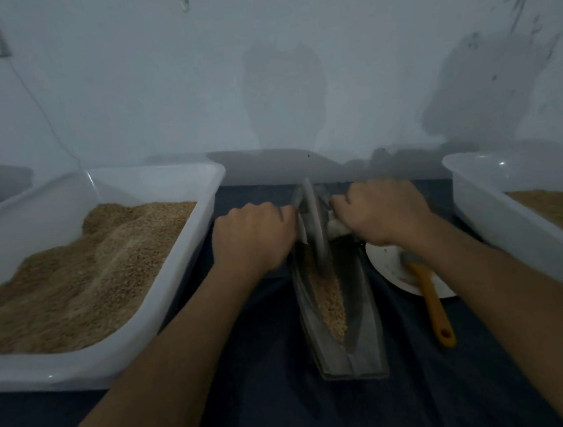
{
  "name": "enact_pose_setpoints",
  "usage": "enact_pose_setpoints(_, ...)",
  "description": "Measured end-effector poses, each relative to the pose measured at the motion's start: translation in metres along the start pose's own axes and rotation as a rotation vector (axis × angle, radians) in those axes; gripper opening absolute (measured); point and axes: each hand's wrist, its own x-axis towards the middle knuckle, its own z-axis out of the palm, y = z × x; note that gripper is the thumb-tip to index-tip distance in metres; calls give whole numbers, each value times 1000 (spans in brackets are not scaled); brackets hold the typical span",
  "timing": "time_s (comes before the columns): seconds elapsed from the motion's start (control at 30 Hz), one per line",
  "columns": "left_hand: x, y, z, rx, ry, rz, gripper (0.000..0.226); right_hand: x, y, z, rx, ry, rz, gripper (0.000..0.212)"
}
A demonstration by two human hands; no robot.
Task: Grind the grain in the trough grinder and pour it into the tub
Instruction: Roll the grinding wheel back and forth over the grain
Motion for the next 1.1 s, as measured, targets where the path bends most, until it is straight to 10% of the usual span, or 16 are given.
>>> enact_pose_setpoints(0.33, -48, 16, -25, -129, 150, -4, 41, -90, -32, -9, 125, 384, 161, 50)
enact_pose_setpoints(0.67, 42, 6, 0, -35, -174, -111, 41, 23, 13, 6, 222, -337, 81, 36)
enact_pose_setpoints(0.97, -63, 15, -32, -22, 27, 20, 41, -90, -34, -14, 122, 388, 106, 47)
enact_pose_setpoints(1.1, -76, 14, -29, 63, 30, 33, 43, -83, -35, -15, 94, 413, 29, 49)
